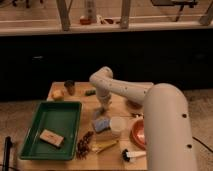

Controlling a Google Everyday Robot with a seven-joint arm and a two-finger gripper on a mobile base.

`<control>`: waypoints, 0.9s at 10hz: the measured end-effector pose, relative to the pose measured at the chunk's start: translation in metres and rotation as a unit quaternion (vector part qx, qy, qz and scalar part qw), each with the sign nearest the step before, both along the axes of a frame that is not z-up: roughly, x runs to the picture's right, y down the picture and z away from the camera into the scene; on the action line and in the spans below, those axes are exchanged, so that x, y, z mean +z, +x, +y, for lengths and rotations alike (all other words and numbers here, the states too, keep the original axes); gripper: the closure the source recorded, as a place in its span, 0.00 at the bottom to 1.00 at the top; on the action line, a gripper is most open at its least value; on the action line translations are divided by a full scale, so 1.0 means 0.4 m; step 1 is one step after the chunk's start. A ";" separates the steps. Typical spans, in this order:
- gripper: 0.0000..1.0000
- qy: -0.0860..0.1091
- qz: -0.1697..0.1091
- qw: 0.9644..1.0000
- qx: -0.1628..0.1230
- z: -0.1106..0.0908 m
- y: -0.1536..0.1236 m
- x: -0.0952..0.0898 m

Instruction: Wipe table surface with towel

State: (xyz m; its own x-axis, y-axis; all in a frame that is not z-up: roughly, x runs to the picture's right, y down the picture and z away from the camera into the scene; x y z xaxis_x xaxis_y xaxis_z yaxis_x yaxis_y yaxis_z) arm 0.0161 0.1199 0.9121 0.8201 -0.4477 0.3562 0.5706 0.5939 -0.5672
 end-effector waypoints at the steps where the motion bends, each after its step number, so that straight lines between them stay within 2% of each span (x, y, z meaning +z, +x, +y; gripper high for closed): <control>1: 1.00 0.004 0.010 1.000 0.011 -0.010 0.027 0.001; 3: 1.00 0.014 0.023 0.999 0.029 -0.036 0.056 0.008; 5: 1.00 0.029 0.034 0.998 0.044 -0.090 0.071 0.036; 7: 1.00 0.032 0.036 0.998 0.051 -0.123 0.063 0.064; 9: 1.00 0.027 0.032 0.998 0.052 -0.135 0.036 0.091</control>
State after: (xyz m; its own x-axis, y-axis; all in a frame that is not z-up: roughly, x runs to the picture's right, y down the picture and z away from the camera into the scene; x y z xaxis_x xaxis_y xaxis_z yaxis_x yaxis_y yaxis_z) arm 0.0304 0.0659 0.9486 0.8831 -0.3770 0.2793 0.4686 0.6789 -0.5653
